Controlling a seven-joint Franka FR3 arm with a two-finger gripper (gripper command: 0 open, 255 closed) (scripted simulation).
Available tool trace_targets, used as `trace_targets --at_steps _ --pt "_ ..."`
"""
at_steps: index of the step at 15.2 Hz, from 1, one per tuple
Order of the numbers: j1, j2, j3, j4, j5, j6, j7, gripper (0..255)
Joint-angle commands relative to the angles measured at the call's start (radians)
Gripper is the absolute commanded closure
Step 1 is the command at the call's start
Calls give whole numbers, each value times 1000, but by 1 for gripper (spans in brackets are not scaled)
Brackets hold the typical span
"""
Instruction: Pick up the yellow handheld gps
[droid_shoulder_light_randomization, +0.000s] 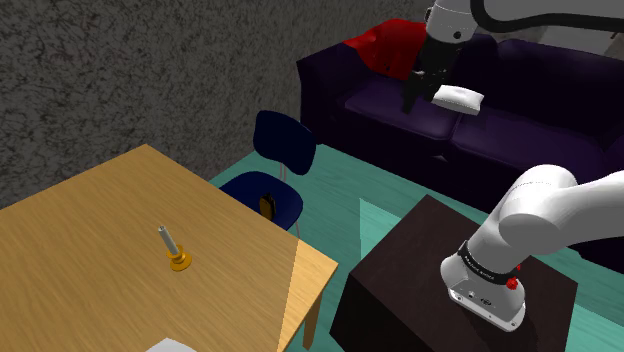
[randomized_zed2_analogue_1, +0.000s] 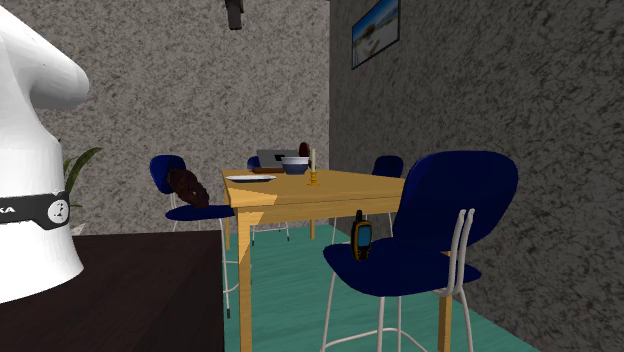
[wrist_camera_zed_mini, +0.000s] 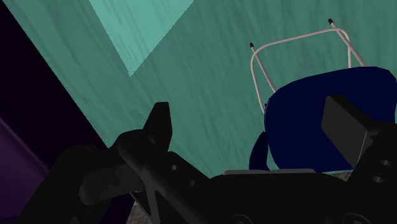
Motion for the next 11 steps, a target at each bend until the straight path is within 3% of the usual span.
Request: trace_targets --at_steps 1,11 --pt "0 0 0 0 0 0 0 0" --pt "-7 185 108 -123 174 295 303 0"
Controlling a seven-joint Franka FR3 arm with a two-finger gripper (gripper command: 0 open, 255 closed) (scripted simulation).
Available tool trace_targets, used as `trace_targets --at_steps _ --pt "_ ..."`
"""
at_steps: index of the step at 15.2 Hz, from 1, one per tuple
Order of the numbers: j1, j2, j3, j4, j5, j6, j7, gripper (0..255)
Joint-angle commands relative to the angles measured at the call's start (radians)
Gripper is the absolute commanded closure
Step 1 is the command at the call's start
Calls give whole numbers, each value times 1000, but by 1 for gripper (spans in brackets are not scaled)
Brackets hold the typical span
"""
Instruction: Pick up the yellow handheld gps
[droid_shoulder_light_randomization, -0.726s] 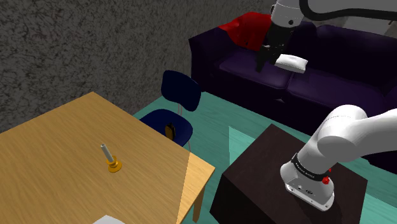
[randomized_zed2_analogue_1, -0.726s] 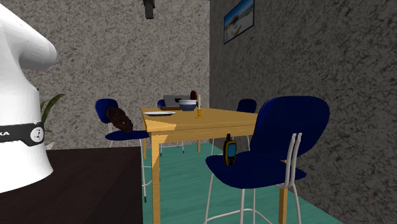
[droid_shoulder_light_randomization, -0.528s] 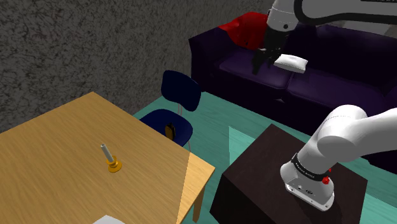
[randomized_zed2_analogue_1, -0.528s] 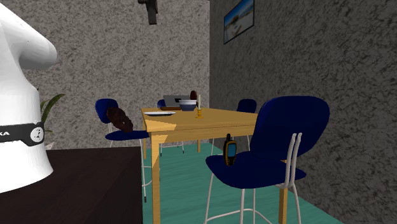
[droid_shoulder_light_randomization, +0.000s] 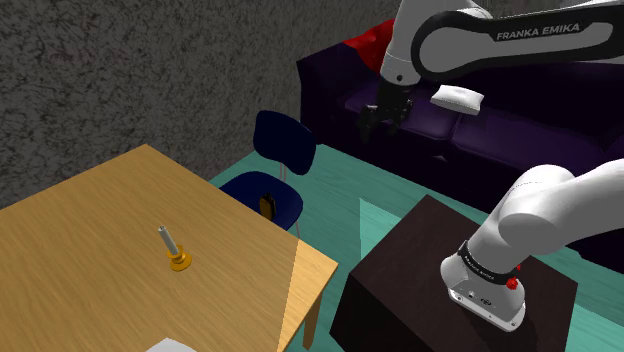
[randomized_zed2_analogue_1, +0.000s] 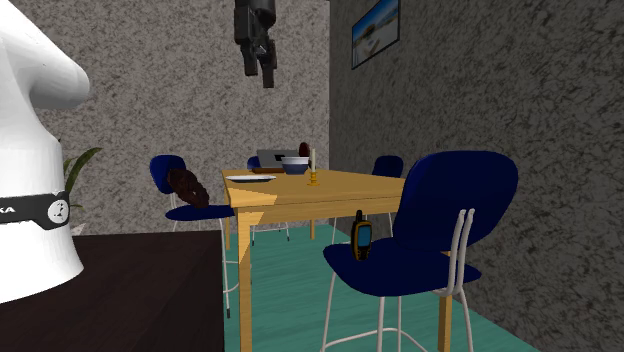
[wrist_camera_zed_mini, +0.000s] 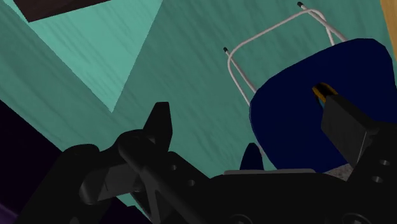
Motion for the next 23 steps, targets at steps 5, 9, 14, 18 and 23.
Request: trace_targets --at_steps 5,9,14,18,23 --pt "1 160 61 -18 96 190 163 0" --pt "2 301 100 4 149 322 262 0" --pt "4 493 137 64 199 478 378 0" --pt "11 654 155 138 225 589 467 0" --pt "30 856 159 259 248 704 570 0"
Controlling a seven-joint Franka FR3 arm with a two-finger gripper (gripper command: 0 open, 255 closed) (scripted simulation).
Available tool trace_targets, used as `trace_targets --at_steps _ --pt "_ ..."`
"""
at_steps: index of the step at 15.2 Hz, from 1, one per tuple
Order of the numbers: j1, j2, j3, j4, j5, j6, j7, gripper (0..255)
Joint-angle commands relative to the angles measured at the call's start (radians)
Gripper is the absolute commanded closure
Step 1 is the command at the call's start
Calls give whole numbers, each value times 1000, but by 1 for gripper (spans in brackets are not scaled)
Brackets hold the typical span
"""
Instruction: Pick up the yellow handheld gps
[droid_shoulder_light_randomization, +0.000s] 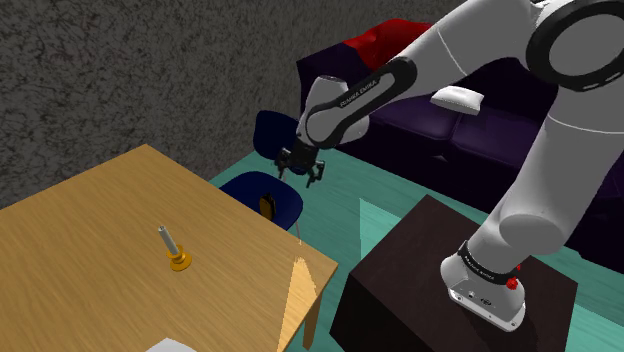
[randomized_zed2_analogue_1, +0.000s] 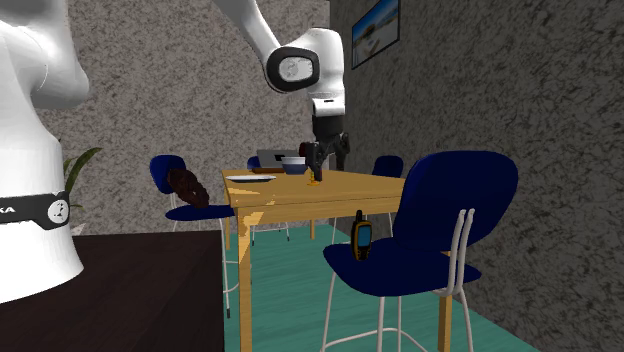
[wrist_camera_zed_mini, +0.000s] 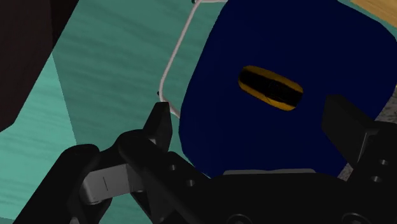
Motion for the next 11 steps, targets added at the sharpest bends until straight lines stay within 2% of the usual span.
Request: trace_targets --at_steps 1,9,11 --pt "11 78 0 49 12 46 41 0" --pt "56 383 -22 312 58 151 172 0" --pt "55 406 -20 316 61 169 164 0"
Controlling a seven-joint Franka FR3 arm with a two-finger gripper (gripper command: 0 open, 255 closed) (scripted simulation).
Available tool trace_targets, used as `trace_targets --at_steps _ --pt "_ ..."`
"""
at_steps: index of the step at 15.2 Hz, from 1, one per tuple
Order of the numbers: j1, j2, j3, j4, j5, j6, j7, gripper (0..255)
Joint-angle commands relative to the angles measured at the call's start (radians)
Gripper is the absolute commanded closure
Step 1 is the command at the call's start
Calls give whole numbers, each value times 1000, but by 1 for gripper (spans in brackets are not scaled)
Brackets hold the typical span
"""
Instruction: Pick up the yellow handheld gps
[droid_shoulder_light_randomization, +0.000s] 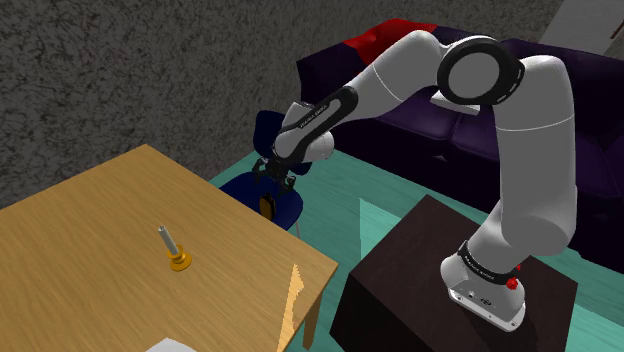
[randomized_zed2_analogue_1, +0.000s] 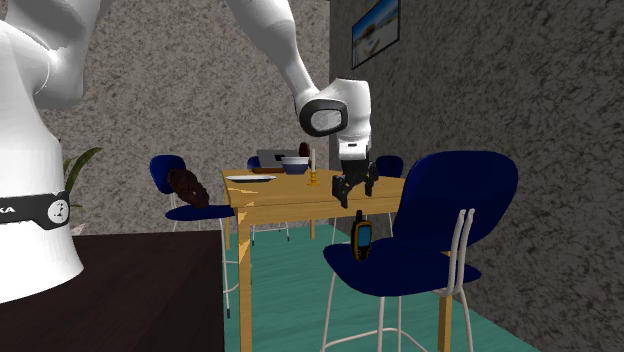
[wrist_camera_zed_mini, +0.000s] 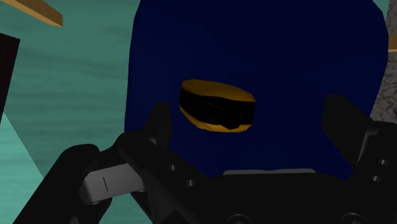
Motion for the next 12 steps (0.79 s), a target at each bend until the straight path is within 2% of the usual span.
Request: trace_targets --at_steps 1,7,8,12 --pt "3 30 1 14 3 19 -1 0" --pt "1 83 7 27 7 57 -20 0" --pt "1 83 6 27 7 56 -20 255" --pt "1 82 6 28 7 55 -19 255"
